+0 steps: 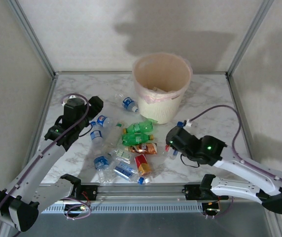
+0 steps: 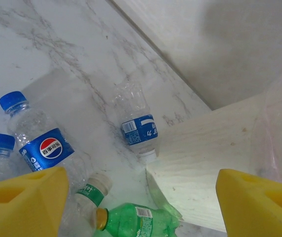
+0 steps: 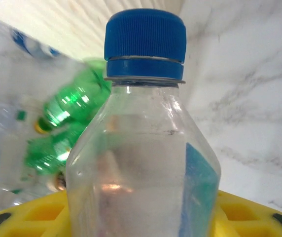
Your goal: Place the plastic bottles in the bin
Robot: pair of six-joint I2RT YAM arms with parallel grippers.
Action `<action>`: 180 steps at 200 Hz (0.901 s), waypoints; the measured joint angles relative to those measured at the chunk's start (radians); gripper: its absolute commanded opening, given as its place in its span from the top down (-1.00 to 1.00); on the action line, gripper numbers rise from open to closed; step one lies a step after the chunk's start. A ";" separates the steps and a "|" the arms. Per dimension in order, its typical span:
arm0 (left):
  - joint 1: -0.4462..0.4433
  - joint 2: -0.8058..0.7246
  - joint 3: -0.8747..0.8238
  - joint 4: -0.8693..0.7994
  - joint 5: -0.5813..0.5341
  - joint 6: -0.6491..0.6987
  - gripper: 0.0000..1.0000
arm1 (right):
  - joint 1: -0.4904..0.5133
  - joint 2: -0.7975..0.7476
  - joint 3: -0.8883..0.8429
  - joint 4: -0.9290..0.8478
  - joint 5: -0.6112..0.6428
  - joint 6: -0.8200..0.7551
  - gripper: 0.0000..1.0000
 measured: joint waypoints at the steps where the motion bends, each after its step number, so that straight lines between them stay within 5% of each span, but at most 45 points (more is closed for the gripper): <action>1: 0.000 0.000 0.000 0.000 0.000 0.000 -0.55 | 0.000 -0.001 0.004 -0.002 0.002 -0.001 0.00; 83: 0.000 -0.003 -0.001 0.000 0.001 -0.004 -0.57 | -0.060 0.119 0.522 -0.028 0.176 -0.308 -0.11; 180: 0.001 -0.035 -0.021 -0.066 -0.020 0.005 -0.59 | -0.473 0.569 0.917 0.219 -0.050 -0.634 -0.09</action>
